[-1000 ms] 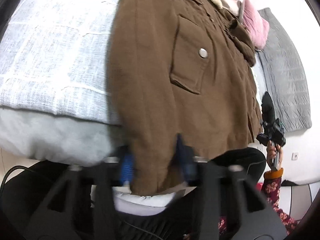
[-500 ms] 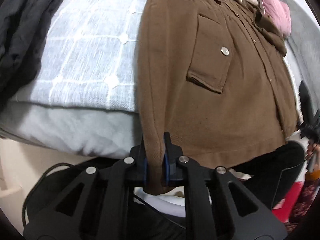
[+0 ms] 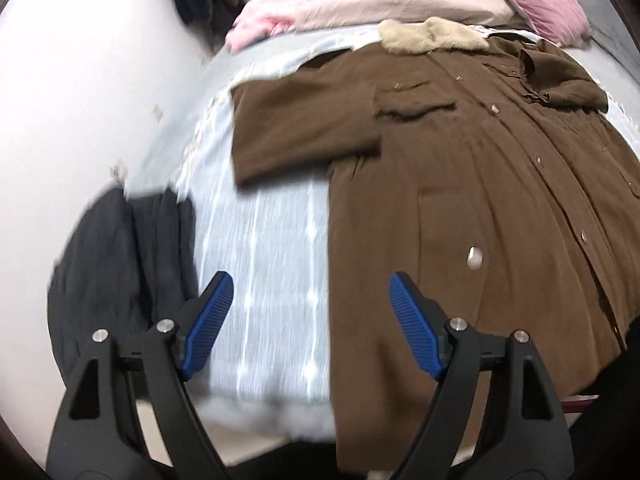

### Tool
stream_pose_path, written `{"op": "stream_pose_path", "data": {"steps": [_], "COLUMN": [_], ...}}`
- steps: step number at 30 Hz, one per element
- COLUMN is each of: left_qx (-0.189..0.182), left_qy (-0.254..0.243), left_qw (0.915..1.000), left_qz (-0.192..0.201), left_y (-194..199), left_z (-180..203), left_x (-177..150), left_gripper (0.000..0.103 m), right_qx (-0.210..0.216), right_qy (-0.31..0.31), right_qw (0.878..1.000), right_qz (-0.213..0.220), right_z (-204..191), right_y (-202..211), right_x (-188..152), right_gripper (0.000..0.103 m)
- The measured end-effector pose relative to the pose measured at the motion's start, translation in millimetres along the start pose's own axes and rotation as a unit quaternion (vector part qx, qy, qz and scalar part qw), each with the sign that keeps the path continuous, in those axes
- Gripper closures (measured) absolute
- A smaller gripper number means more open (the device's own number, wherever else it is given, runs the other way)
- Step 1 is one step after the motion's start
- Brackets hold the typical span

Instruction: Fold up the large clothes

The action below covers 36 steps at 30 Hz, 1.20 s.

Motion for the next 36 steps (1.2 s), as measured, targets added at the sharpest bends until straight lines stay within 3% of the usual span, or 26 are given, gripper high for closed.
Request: {"op": "stream_pose_path", "data": {"steps": [1, 9, 14, 16, 17, 18, 20, 21, 23, 27, 30, 33, 35, 36], "left_qx": [0.003, -0.003, -0.038, -0.045, -0.055, -0.068, -0.101, -0.097, -0.048, 0.021, 0.060, 0.115, 0.232, 0.265], "left_qy": [-0.010, -0.053, -0.056, -0.040, -0.025, -0.010, 0.040, 0.054, 0.071, 0.129, 0.223, 0.313, 0.351, 0.361], "left_qw": [0.9999, 0.9984, 0.9977, 0.9979, 0.9976, 0.9970, 0.9939, 0.9938, 0.9953, 0.9883, 0.9706, 0.9420, 0.9070, 0.8942], "left_qz": [0.007, 0.017, -0.001, -0.024, -0.033, -0.035, -0.018, -0.002, 0.044, 0.079, 0.066, 0.042, 0.013, 0.007], "left_y": [-3, -68, -137, -160, -166, -167, -155, -145, -120, -93, -93, -99, -102, -102], "left_z": [5, 38, 42, 36, 29, 22, -3, -17, -53, -136, -219, -290, -328, -335], "left_x": [10, 82, 118, 126, 130, 131, 137, 140, 147, 154, 150, 132, 117, 114], "left_gripper": [0.022, 0.022, 0.022, 0.041, 0.060, 0.069, 0.074, 0.076, 0.078, 0.079, 0.080, 0.083, 0.090, 0.089], "right_qx": [-0.001, 0.045, 0.073, 0.089, 0.095, 0.097, 0.096, 0.094, 0.090, 0.083, 0.082, 0.079, 0.075, 0.073], "right_qy": [0.003, 0.025, 0.012, -0.001, -0.005, -0.005, 0.002, 0.006, 0.011, 0.006, 0.006, 0.010, 0.012, 0.011], "right_qw": [1.000, 0.999, 0.997, 0.996, 0.995, 0.995, 0.995, 0.995, 0.995, 0.996, 0.996, 0.996, 0.996, 0.996], "right_qz": [0.002, 0.000, 0.000, -0.005, -0.009, -0.013, -0.021, -0.024, -0.030, -0.038, -0.039, -0.044, -0.045, -0.046], "right_z": [-6, -59, -92, -98, -102, -104, -113, -115, -118, -120, -122, -123, -123, -125], "right_y": [-4, -38, -63, -72, -79, -81, -93, -96, -105, -121, -127, -130, -132, -133], "right_x": [3, 31, 59, 66, 70, 73, 78, 79, 80, 86, 89, 90, 92, 93], "right_gripper": [0.037, 0.037, 0.037, 0.037, 0.037, 0.037, 0.037, 0.037, 0.037, 0.037, 0.037, 0.037, 0.037, 0.037]}}
Point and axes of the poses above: each gripper's, at about its wrist camera, not at the fingertips, and y roughly against the way its jaws point, z to its right, x to its top, the point moved 3 cm from there along -y, roughly the way its jaws point, and after that the axes turned 3 degrees about -z, right-handed, at the moved point
